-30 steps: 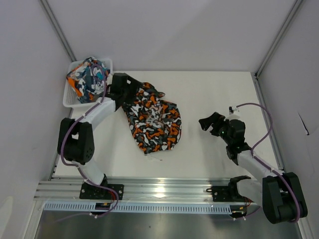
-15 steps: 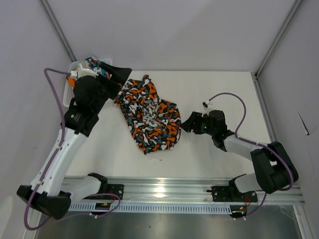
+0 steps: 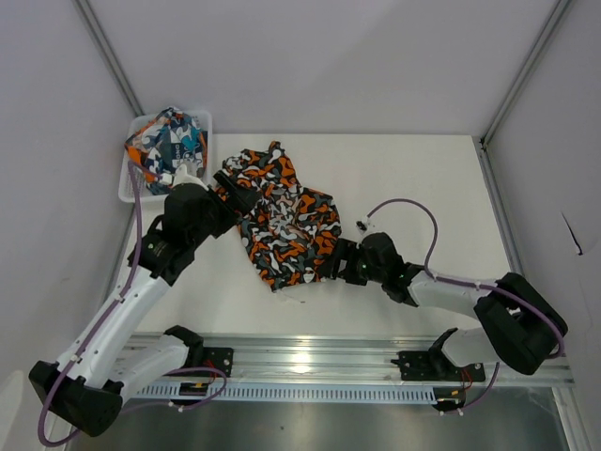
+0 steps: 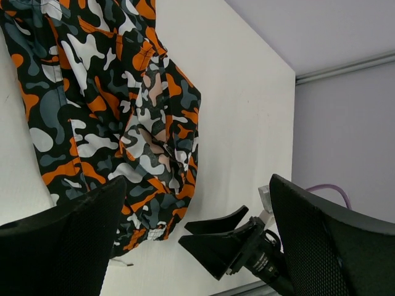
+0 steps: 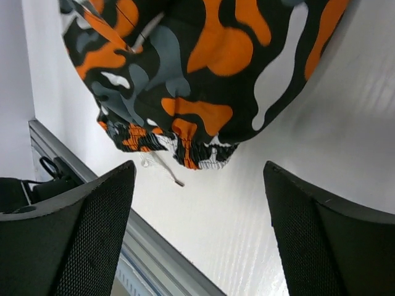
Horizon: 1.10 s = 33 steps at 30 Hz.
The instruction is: Fold and stack the shorts
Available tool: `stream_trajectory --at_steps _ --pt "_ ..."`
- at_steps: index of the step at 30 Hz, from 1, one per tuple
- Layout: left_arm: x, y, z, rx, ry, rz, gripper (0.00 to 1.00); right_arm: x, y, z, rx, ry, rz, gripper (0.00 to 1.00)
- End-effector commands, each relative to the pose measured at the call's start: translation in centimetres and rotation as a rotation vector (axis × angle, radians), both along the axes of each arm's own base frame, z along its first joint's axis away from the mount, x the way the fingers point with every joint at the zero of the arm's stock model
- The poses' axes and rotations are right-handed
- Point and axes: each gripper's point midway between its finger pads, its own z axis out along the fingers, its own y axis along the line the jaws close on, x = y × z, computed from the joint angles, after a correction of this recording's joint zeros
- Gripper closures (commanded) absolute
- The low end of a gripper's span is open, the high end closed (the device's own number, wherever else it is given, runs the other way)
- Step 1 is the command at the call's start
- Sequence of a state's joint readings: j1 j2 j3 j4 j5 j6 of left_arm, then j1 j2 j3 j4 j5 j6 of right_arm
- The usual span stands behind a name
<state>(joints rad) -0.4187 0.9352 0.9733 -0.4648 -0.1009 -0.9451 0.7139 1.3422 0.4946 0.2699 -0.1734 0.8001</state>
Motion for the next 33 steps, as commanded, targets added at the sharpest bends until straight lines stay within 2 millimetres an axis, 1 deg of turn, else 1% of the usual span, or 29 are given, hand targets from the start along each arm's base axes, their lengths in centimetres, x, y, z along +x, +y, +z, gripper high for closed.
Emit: stream_trajectory --at_steps 1,2,3,5,6,7,8,9,10,11,12,14,15,16,17,18,19,20,21,22,23,25,27,28,29,30,31,32,33 --pt "-1.0 0.2 0.9 0.047 -0.043 -0.031 0.01 0.2 0.5 -1.5 -0.023 0.039 -0.068 0.14" --pt "-1.1 0.3 1.1 0.048 -0.05 -0.033 0.01 0.4 0.7 -1.8 -0.035 0.045 -0.069 0.14" --pt "-1.2 0.4 1.0 0.053 -0.052 -0.032 0.01 0.7 0.6 -3.1 -0.073 0.059 -0.077 0.14" --pt "-1.4 0.5 0.9 0.062 -0.054 -0.034 0.01 1.3 1.3 -3.5 -0.099 0.055 -0.057 0.21" --pt "-1.5 0.5 0.7 0.07 -0.051 -0.036 0.01 1.1 1.7 -4.6 -0.115 0.078 -0.034 0.24" --pt "-1.5 0.5 0.8 0.075 -0.053 -0.038 0.01 1.4 2.3 -4.4 -0.11 0.064 -0.018 0.4" --pt "-1.6 0.5 0.8 0.081 -0.053 -0.039 0.01 1.5 2.5 -4.7 -0.119 0.067 -0.009 0.54" --pt "-1.7 0.5 0.6 0.093 -0.05 -0.045 0.01 1.2 2.3 -5.3 -0.152 0.081 -0.008 0.76" --pt "-1.6 0.5 0.5 0.099 -0.05 -0.047 0.01 1.4 2.0 -5.3 -0.173 0.075 -0.017 0.87" --pt "-1.7 0.2 0.4 0.108 -0.048 -0.058 0.01 1.1 2.0 -5.1 -0.199 0.06 -0.011 0.96" --pt "-1.7 0.0 0.1 0.125 -0.042 -0.071 0.01 1.3 0.8 -4.7 -0.26 0.032 -0.051 1.0" --pt "-1.7 -0.9 -0.1 0.146 -0.045 -0.106 0.01 0.8 -0.2 -4.2 -0.361 -0.033 -0.066 1.0" --pt "-1.7 -1.4 -0.4 0.157 -0.04 -0.122 0.01 -0.5 -1.3 -4.7 -0.433 -0.013 -0.047 1.0" --pt "-1.6 -2.3 -1.2 0.175 -0.018 -0.152 0.01 -0.9 -1.6 -3.8 -0.44 -0.035 -0.041 1.0" --pt "-1.5 -2.9 -1.7 0.186 -0.007 -0.172 0.01 -1.4 -1.8 -3.4 -0.457 -0.048 -0.031 1.0" --pt "-1.7 -4.1 -2.0 0.194 -0.003 -0.21 0.01 -2.7 -2.6 -3.8 -0.517 -0.049 -0.009 1.0" --pt "-1.4 -5.2 -3.1 0.209 0.023 -0.238 0.01 -3.3 -3.0 -3.6 -0.54 -0.057 0.0 1.0" --pt "-1.4 -6.2 -3.6 0.221 0.026 -0.28 0.02 -3.8 -3.1 -2.9 -0.544 -0.072 0.003 1.0" --pt "-1.4 -7.3 -4.1 0.225 0.037 -0.314 0.02 -4.6 -3.9 -3.1 -0.596 -0.074 0.011 1.0" --pt "-1.7 -8.7 -3.9 0.232 0.035 -0.354 0.02 -5.0 -4.2 -2.9 -0.609 -0.075 0.01 1.0" --pt "-1.5 -9.9 -5.8 0.266 0.08 -0.388 0.03 -5.3 -4.5 -2.9 -0.619 -0.074 0.014 1.0" --pt "-2.0 -12.1 -6.0 0.292 0.093 -0.454 0.06 -5.9 -5.0 -2.7 -0.615 -0.074 0.023 1.0" --pt "-2.0 -13.5 -7.6 0.319 0.134 -0.495 0.11 -6.2 -5.3 -2.5 -0.605 -0.079 0.022 1.0" --pt "-2.4 -14.2 -8.0 0.32 0.146 -0.52 0.13 -6.3 -5.8 -2.8 -0.612 -0.076 0.014 1.0" --pt "-2.4 -14.7 -8.1 0.308 0.145 -0.529 0.19 -6.3 -5.9 -2.8 -0.612 -0.078 0.013 1.0" --pt "-2.5 -15.2 -8.7 0.303 0.155 -0.54 0.21 -6.2 -5.9 -2.6 -0.598 -0.084 0.006 1.0" --pt "-2.9 -15.8 -8.8 0.283 0.156 -0.565 0.23 -6.3 -6.1 -2.7 -0.6 -0.087 0.007 1.0" --pt "-3.6 -16.8 -9.2 0.233 0.159 -0.595 0.28 -6.3 -6.2 -2.6 -0.589 -0.097 0.005 1.0" --pt "-3.5 -16.9 -9.4 0.229 0.154 -0.596 0.28 -6.3 -6.1 -2.6 -0.587 -0.098 0.004 1.0"
